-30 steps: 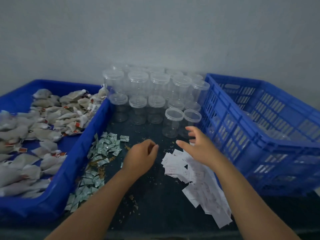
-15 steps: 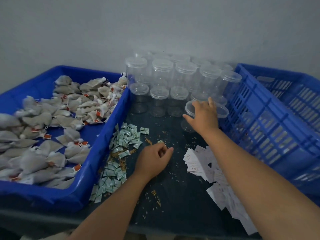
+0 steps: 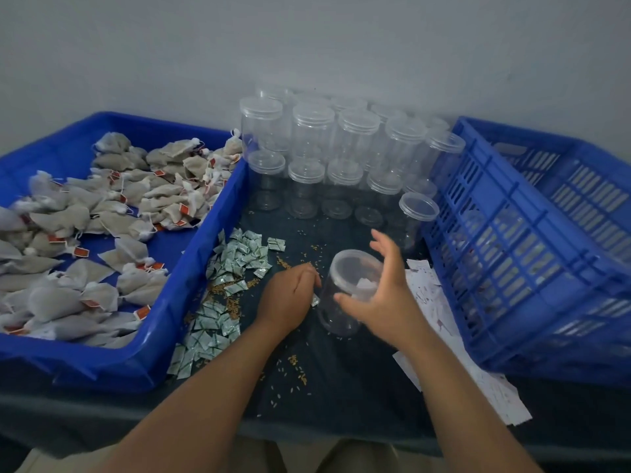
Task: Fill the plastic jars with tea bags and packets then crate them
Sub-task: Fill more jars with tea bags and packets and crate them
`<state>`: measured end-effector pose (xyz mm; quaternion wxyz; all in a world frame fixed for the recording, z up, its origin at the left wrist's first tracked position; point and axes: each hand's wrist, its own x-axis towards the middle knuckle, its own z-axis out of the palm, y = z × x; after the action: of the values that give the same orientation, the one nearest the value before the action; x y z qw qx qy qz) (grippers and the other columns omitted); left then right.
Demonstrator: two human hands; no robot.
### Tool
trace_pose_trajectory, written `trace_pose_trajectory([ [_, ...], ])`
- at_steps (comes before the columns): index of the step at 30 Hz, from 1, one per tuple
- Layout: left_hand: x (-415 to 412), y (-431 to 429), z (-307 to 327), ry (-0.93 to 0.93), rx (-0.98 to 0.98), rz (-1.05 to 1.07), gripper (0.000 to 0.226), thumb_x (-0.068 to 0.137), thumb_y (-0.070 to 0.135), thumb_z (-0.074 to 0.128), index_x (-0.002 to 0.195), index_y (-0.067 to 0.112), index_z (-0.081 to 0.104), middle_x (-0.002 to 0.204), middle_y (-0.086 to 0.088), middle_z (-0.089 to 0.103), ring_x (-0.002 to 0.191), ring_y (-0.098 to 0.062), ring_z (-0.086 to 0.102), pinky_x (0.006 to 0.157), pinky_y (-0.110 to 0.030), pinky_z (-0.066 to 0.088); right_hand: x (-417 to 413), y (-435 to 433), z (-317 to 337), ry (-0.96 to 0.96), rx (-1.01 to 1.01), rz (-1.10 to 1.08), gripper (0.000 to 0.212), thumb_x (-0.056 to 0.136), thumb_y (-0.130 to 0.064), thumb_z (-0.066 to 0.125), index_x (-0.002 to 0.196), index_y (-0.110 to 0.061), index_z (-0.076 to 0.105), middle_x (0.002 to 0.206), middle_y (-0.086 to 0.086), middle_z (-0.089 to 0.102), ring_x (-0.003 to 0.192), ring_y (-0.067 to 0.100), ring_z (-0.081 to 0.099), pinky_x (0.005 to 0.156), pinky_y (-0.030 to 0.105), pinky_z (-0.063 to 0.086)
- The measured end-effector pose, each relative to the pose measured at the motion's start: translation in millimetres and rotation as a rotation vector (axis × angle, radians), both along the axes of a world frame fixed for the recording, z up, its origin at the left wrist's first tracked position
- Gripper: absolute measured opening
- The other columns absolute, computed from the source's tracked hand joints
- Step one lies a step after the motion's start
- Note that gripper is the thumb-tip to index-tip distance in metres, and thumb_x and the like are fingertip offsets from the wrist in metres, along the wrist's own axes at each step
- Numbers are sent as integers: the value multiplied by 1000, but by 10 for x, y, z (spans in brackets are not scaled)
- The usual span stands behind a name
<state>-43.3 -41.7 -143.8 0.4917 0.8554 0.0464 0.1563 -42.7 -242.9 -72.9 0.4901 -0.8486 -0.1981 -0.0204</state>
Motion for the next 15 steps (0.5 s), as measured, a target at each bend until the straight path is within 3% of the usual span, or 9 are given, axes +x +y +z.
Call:
trace_pose_trajectory([
  [2,-20,-7,5,1,22,-5,38,87,45,31,70,25,58,66,5,62,67,-19,60,65,-44,51,-157,51,-201,1,90,-17,127,64,-51,95,153,-66,6,155,-27,32,138,-21,35,106,3,34],
  [4,-30,-11,20,10,39,-11,35,85,47,32,71,27,56,66,7,62,63,-16,57,61,-40,46,-284,122,-405,99,212,-56,135,64,-44,101,157,-59,4,150,-33,35,137,-21,39,108,4,36],
  [6,-31,-21,31,1,36,-11,31,85,49,36,69,32,57,65,11,62,58,-10,53,56,-35,40,-381,178,-582,102,185,-106,126,65,-41,103,158,-47,19,146,-33,42,135,-13,47,110,13,43],
  [8,-40,-34,43,-16,-4,21,34,87,54,44,67,29,57,64,11,63,56,-7,54,54,-32,40,-415,195,-697,-14,133,-182,104,65,-43,102,146,-48,35,142,-27,52,133,-4,53,110,20,46],
  [11,-5,-48,163,-91,-83,95,36,98,45,64,67,27,59,63,10,63,58,-5,55,58,-32,45,-412,198,-722,-80,177,-176,97,65,-47,97,146,-43,43,141,-20,57,134,3,56,111,27,49],
  [13,25,-56,375,-181,-130,127,36,103,39,64,69,25,61,63,8,62,60,-6,56,60,-32,46,-417,198,-714,-97,177,-145,98,67,-44,97,150,-33,45,142,-16,58,135,8,57,112,32,50],
  [15,6,-86,684,-241,-177,73,35,102,46,60,77,23,66,72,6,65,68,-8,60,64,-30,50,-444,192,-669,-110,201,-116,95,70,-40,97,149,-37,44,142,-20,57,135,9,58,110,26,50],
])
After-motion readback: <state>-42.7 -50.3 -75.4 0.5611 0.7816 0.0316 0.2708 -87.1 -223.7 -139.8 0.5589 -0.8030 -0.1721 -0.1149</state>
